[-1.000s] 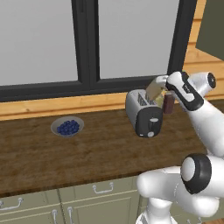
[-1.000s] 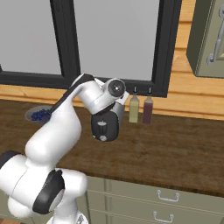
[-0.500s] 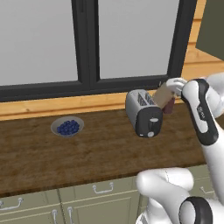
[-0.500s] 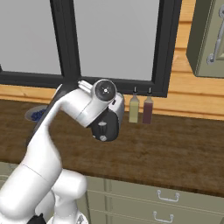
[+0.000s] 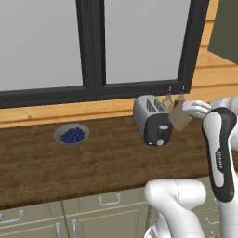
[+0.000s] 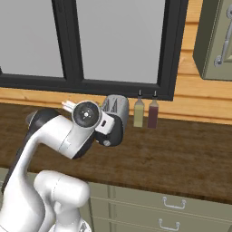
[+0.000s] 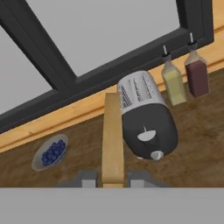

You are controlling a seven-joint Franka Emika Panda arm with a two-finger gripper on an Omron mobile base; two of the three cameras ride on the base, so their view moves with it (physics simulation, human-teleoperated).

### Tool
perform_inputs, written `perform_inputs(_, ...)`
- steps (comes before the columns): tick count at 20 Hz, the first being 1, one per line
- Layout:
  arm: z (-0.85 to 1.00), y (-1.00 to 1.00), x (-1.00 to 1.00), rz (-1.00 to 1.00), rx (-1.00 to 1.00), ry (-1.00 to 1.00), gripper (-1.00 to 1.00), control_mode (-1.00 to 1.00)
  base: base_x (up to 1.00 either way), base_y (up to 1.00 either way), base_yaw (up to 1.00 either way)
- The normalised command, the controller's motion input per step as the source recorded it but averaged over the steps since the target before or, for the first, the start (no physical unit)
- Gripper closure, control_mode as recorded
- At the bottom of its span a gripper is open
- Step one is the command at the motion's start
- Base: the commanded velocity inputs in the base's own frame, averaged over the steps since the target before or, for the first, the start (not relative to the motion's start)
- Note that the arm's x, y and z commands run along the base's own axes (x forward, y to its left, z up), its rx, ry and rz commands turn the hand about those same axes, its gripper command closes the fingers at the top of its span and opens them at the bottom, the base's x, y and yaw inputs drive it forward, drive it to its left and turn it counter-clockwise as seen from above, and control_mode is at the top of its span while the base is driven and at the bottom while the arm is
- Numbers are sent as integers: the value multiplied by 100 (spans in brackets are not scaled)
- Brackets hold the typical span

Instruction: Start the toaster. Once the lever pops up, take the bread to the plate on the dining counter.

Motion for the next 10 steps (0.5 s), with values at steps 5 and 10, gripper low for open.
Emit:
perform_inputs(5, 0, 12, -47, 0, -2, 0, 100, -100, 0, 0, 0)
perform_inputs(10, 0, 2, -39, -1, 0, 0, 100, -100, 0, 0, 0)
